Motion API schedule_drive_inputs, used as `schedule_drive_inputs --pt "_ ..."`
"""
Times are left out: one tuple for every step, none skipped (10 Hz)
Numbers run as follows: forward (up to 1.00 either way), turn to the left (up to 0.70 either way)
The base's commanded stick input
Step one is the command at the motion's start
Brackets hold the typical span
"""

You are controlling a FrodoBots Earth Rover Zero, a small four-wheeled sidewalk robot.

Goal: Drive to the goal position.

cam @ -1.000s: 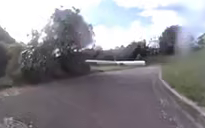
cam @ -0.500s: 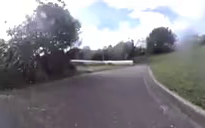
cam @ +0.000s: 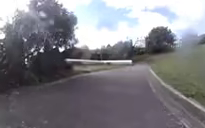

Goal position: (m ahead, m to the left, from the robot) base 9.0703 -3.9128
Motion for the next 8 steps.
schedule_drive_inputs --pt "1.0 -0.4" --pt "1.0 -0.4" --pt "1.0 -0.4" --pt "1.0 -0.4" --pt "1.0 -0.4" --pt "1.0 -0.33" --pt "1.0 -0.23" --pt "1.0 -0.15"
